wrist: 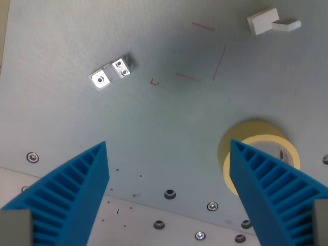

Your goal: Move in gripper negative x

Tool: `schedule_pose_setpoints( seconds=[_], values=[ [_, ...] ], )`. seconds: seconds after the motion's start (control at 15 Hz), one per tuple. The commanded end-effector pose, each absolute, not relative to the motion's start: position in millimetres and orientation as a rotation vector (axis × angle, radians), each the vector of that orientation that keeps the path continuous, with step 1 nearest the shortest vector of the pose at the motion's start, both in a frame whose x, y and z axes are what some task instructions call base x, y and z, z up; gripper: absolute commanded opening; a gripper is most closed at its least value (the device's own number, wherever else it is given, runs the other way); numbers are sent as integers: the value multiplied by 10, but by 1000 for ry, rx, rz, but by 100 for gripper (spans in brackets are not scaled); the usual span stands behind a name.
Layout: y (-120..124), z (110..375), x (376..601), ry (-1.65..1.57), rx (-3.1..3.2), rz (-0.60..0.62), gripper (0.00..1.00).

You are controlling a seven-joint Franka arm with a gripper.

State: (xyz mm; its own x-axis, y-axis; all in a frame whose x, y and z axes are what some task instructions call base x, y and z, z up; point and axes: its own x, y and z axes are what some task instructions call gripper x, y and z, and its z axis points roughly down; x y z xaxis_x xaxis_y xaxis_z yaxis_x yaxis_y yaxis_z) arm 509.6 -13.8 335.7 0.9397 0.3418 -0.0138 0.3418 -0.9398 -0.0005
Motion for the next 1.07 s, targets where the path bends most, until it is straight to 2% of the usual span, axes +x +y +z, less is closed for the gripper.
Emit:
schedule_pose_setpoints(
  seconds=[0.07, 1.07],
  values=[
    [-157, 3384, 5047, 544, 3091, -13, 100],
    [-413, 3390, 4342, 544, 3091, -13, 100]
  ],
)
